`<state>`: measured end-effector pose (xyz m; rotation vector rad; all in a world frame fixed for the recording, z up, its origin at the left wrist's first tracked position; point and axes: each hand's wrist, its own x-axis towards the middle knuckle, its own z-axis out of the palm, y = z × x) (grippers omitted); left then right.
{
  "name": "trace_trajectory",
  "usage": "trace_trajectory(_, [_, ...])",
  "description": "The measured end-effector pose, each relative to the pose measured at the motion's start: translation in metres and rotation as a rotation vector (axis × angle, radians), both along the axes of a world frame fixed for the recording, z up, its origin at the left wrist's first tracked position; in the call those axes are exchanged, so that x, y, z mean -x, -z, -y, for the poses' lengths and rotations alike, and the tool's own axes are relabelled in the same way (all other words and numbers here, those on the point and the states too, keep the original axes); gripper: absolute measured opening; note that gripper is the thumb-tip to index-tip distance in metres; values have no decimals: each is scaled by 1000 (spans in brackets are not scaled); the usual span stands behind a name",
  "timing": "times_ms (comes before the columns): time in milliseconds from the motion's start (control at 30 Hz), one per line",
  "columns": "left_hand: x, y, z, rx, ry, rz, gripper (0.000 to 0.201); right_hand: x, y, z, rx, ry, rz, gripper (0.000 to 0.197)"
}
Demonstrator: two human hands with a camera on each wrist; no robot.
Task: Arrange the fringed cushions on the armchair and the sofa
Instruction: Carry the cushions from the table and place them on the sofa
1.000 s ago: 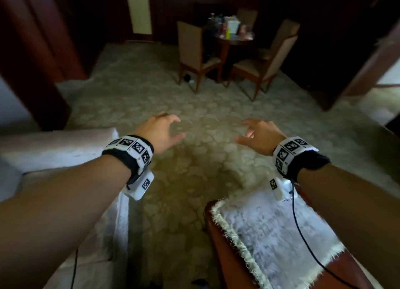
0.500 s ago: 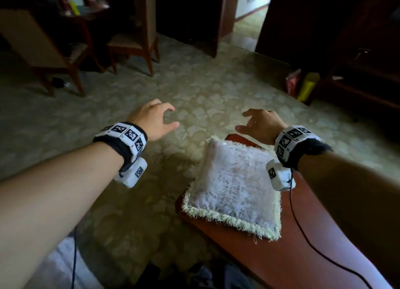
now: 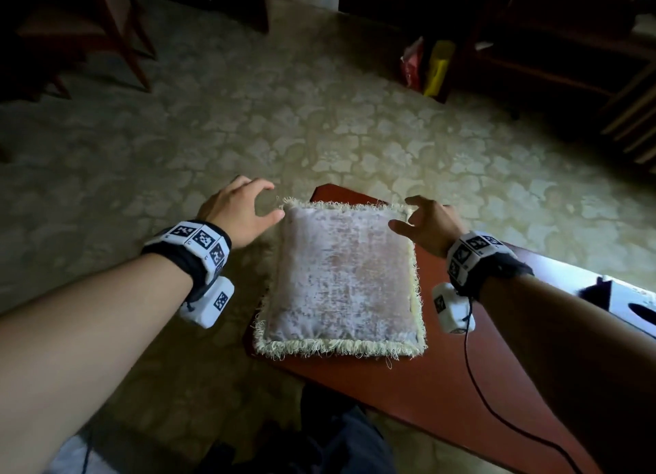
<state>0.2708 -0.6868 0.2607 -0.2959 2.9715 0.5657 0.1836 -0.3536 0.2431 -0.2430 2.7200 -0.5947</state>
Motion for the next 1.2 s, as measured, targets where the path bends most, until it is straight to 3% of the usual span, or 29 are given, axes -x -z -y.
trace_trajectory(333, [99,155,-49,-198,-128,214,71,84,169,-48,26,166,92,84])
trace_trajectory(633, [107,288,-55,-380,-367,386,107,86,308,-64,65,286,194,97])
trace_trajectory(767, [104,328,-51,-555,-377,411,114,82,349,-61,105,277,257,103])
trace_trajectory(967, [106,370,-45,-573,-385,370,130,86,396,-56,195,290,320,113])
trace_trajectory(1200, [103,387,-46,-648,-396,304,134,85,402,-55,293,237,283,117])
